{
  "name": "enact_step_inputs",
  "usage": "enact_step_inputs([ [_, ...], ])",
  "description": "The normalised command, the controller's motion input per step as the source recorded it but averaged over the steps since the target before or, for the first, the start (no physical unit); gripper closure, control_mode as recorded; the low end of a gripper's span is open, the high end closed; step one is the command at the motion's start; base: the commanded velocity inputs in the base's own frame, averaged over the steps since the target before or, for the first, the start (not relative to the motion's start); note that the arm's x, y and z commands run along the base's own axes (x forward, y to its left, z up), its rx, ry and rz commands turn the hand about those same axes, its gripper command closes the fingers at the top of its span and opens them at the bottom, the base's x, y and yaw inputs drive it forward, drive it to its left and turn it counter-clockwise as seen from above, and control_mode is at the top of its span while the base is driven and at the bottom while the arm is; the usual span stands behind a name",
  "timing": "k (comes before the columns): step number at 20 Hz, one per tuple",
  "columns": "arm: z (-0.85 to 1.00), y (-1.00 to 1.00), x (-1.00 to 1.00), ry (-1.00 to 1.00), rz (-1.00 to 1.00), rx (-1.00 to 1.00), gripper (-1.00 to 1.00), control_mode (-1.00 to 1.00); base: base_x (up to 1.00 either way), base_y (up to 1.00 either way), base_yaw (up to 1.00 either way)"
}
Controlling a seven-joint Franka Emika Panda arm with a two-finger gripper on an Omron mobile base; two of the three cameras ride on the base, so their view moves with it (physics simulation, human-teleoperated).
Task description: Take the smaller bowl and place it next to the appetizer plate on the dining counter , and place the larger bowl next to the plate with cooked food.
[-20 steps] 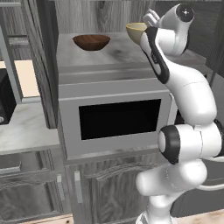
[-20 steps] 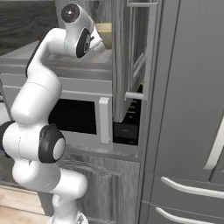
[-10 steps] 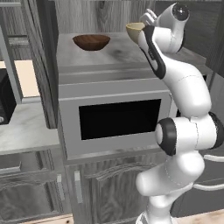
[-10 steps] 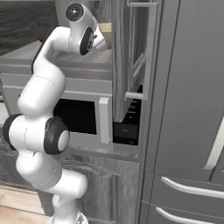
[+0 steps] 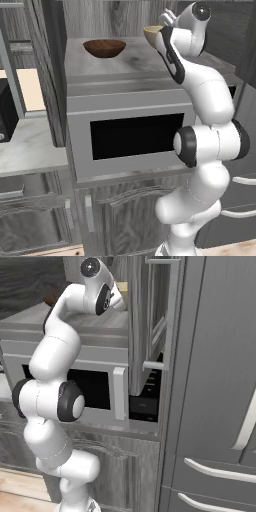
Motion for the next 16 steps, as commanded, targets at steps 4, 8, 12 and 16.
enact_step_inputs([
  [4,0.0,-0.03,0.28,0.0,0.0,0.0,-1.0,-1.0,0.0,0.0,0.0],
  [8,0.0,-0.03,0.05,0.03,0.0,0.0,1.0,-1.0,0.0,0.0,0.0],
  [12,0.0,-0.03,0.0,0.05,0.0,0.0,1.0,-1.0,0.0,0.0,0.0],
  [16,-0.01,-0.03,0.0,0.07,0.0,0.0,1.0,-1.0,0.0,0.0,0.0],
])
